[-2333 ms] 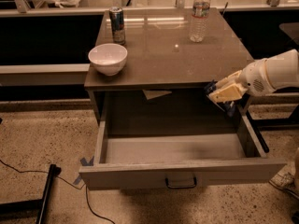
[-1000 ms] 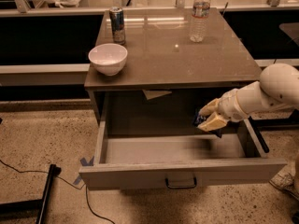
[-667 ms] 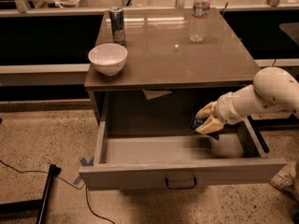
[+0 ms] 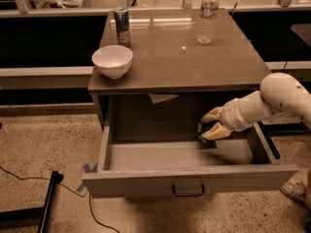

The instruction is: Place rxbar blueberry into top drawer

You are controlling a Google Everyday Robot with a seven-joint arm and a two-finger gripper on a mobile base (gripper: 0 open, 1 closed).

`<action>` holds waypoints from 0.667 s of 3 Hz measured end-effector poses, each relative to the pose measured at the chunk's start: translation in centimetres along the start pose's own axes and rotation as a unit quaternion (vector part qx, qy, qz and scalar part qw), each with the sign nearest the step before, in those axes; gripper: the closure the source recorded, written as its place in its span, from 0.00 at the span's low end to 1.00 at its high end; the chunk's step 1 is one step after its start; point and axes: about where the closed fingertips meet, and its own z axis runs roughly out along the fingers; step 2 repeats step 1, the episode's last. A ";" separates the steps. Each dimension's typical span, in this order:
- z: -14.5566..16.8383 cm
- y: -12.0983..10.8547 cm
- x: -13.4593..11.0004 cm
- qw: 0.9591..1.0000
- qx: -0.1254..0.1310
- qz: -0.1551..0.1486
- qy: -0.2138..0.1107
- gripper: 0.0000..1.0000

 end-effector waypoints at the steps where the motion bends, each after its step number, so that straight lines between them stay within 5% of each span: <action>1: 0.2 0.1 0.0 1.000 -0.002 0.000 -0.001 0.00; 2: 0.2 0.1 0.0 1.000 -0.002 0.000 -0.001 0.00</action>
Offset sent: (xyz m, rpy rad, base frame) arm 0.0000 0.0000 0.0000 0.0000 0.0000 0.0000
